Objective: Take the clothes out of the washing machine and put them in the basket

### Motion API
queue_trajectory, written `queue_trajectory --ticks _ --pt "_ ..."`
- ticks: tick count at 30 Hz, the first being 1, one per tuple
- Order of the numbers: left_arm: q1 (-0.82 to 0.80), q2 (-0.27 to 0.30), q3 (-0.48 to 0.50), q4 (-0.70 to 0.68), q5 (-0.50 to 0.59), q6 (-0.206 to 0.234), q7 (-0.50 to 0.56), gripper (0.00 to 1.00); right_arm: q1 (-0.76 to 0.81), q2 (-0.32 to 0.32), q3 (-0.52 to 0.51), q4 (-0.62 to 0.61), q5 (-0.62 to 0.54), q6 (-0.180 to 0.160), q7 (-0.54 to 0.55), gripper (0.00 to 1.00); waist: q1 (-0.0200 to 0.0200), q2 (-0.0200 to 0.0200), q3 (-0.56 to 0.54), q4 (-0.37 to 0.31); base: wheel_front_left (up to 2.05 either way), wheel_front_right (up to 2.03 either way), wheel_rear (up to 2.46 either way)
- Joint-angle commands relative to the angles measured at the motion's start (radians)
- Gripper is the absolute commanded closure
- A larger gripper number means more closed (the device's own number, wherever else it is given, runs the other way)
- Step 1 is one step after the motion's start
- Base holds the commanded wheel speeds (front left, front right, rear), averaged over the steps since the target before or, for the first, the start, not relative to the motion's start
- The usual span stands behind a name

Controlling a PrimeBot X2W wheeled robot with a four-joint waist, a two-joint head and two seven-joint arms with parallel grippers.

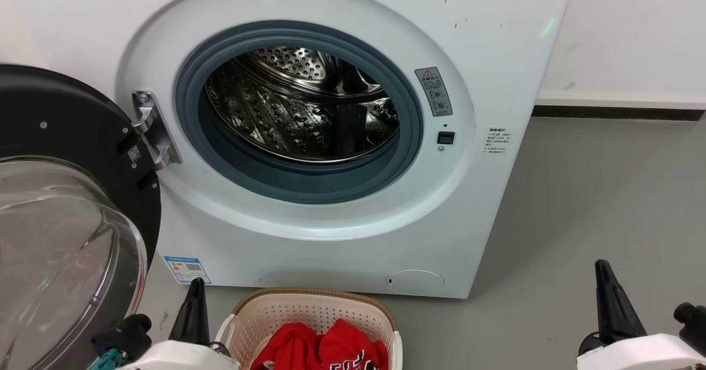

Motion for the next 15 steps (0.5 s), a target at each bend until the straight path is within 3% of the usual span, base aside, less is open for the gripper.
queue_trajectory --ticks 1,15 --pt "-0.033 0.002 0.008 -0.01 -0.035 -0.004 0.006 1.0 -0.031 -0.003 -0.003 -0.007 0.037 0.0 0.007 1.0 -0.0001 -0.0001 0.001 0.0 0.0 0.0 0.0" --pt "-0.064 -0.007 0.035 0.01 -0.256 -0.029 0.058 1.0 -0.065 -0.003 -0.008 0.022 0.265 0.0 0.059 1.0 -0.0001 -0.0001 0.007 -0.006 0.0 0.0 0.0"
